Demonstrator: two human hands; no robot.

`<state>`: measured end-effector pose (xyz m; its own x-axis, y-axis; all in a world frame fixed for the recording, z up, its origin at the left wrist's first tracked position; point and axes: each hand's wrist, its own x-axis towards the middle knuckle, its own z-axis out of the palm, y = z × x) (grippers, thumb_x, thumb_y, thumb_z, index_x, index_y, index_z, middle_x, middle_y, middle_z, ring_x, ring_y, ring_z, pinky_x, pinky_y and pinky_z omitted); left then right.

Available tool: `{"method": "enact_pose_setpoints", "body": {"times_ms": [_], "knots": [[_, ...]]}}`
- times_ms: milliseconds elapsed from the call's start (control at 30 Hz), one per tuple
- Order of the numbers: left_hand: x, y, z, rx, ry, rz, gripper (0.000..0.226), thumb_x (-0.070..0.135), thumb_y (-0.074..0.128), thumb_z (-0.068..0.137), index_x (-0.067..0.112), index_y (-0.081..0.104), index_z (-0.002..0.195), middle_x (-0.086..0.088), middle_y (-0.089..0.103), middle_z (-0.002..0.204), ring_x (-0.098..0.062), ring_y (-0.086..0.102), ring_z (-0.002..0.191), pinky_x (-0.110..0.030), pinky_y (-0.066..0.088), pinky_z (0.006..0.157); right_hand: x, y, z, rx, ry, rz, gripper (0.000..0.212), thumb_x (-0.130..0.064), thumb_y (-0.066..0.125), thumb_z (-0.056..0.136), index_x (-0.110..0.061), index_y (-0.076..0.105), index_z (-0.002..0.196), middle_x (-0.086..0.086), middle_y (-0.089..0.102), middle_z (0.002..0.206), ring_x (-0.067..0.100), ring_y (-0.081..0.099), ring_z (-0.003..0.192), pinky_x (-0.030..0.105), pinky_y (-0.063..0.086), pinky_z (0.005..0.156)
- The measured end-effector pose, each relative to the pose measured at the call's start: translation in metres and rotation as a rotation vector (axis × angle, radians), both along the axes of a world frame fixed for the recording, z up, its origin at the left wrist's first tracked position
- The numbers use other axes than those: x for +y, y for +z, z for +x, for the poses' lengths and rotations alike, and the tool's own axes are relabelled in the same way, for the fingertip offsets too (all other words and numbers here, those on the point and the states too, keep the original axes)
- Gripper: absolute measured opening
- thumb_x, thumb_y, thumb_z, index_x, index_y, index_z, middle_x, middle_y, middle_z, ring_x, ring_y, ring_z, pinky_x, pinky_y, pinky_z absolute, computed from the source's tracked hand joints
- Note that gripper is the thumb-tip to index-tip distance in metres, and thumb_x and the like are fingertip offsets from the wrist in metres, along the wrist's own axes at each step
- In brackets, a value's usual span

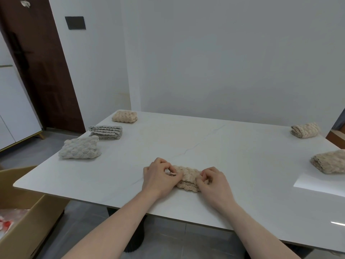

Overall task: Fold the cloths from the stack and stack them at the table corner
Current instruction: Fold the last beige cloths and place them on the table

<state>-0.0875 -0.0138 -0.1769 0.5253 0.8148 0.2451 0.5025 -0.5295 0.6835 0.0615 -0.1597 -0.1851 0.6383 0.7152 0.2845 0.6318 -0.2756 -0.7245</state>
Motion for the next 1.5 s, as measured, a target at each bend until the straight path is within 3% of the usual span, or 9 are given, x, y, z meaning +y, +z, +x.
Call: {"method": "enact_pose_setpoints", "body": {"times_ms": [167, 300, 500, 633, 733, 833, 1100, 1267, 1500], "knots": [[0.000, -0.002, 0.000, 0.042, -0.081, 0.017, 0.018, 0.046, 0.068, 0.072, 0.031, 0.059, 0.076, 0.022, 0.052, 0.104, -0.002, 0.051, 0.105, -0.030, 0.026, 0.100, -0.005, 0.006, 0.004, -0.061, 0.125, -0.214, 0.015, -0.027, 0.064, 0.081, -0.035, 0.052, 0.076, -0.021, 0.054, 0.106, 0.016, 0.048, 0.102, 0.040, 0.041, 0.097], [0.001, -0.003, 0.000, 0.026, -0.095, 0.023, 0.022, 0.044, 0.065, 0.073, 0.035, 0.056, 0.090, 0.022, 0.055, 0.106, -0.003, 0.050, 0.108, -0.030, 0.024, 0.106, -0.011, 0.003, 0.001, -0.076, 0.113, -0.153, 0.019, -0.032, 0.062, 0.077, -0.040, 0.053, 0.090, -0.024, 0.053, 0.106, 0.010, 0.049, 0.101, 0.038, 0.043, 0.097], [0.003, -0.002, 0.001, 0.097, -0.153, -0.034, 0.047, 0.042, 0.059, 0.076, 0.040, 0.047, 0.122, 0.018, 0.060, 0.120, -0.002, 0.049, 0.119, -0.040, 0.003, 0.127, -0.008, 0.008, 0.007, 0.251, 0.083, -0.050, 0.052, -0.062, 0.058, 0.077, -0.044, 0.052, 0.126, -0.017, 0.065, 0.109, 0.016, 0.063, 0.098, 0.046, 0.050, 0.097], [0.003, -0.003, 0.000, 0.103, -0.147, -0.040, 0.048, 0.044, 0.057, 0.077, 0.045, 0.046, 0.124, 0.018, 0.056, 0.107, -0.010, 0.044, 0.115, -0.030, 0.021, 0.113, -0.009, 0.007, 0.006, 0.298, 0.067, -0.016, 0.039, -0.057, 0.056, 0.094, -0.039, 0.056, 0.129, -0.014, 0.066, 0.108, 0.017, 0.063, 0.108, 0.042, 0.048, 0.100], [0.002, -0.002, -0.001, 0.120, -0.164, -0.037, 0.044, 0.052, 0.050, 0.075, 0.046, 0.052, 0.118, 0.021, 0.059, 0.101, -0.010, 0.048, 0.111, -0.031, 0.026, 0.110, -0.007, 0.001, 0.006, 0.133, 0.021, -0.063, 0.038, -0.037, 0.058, 0.097, -0.034, 0.052, 0.134, -0.012, 0.059, 0.118, 0.016, 0.056, 0.116, 0.042, 0.041, 0.108], [-0.002, 0.004, -0.002, 0.122, -0.158, -0.015, 0.047, 0.059, 0.039, 0.070, 0.041, 0.059, 0.108, 0.022, 0.061, 0.099, -0.006, 0.049, 0.104, -0.035, 0.027, 0.112, -0.006, -0.003, -0.005, -0.125, -0.035, -0.200, 0.051, -0.046, 0.053, 0.095, -0.033, 0.044, 0.144, -0.009, 0.047, 0.135, 0.016, 0.041, 0.131, 0.035, 0.029, 0.113], [0.000, 0.001, -0.005, 0.093, -0.198, -0.124, 0.037, 0.062, 0.050, 0.070, 0.040, 0.048, 0.099, 0.019, 0.055, 0.101, -0.011, 0.039, 0.113, -0.032, 0.037, 0.097, -0.010, -0.002, 0.000, -0.031, 0.038, -0.177, 0.032, -0.055, 0.046, 0.086, -0.042, 0.043, 0.115, -0.022, 0.053, 0.104, 0.007, 0.042, 0.112, 0.026, 0.028, 0.102], [0.002, -0.002, -0.003, 0.057, -0.192, -0.199, 0.022, 0.037, 0.065, 0.076, 0.034, 0.051, 0.093, 0.013, 0.059, 0.079, -0.011, 0.050, 0.093, -0.030, 0.042, 0.074, -0.015, -0.001, 0.002, 0.189, 0.108, -0.120, 0.021, -0.037, 0.053, 0.096, -0.041, 0.046, 0.115, -0.034, 0.051, 0.107, 0.004, 0.037, 0.120, 0.031, 0.041, 0.096], [0.001, 0.024, -0.001, 0.047, -0.202, -0.493, 0.026, 0.015, 0.067, 0.097, 0.032, 0.057, 0.114, 0.016, 0.072, 0.096, -0.012, 0.068, 0.092, -0.027, 0.054, 0.079, -0.007, 0.021, 0.007, 0.417, 0.031, -0.237, 0.026, -0.026, 0.058, 0.094, -0.038, 0.050, 0.116, -0.026, 0.058, 0.106, 0.021, 0.054, 0.118, 0.040, 0.051, 0.095]]}}
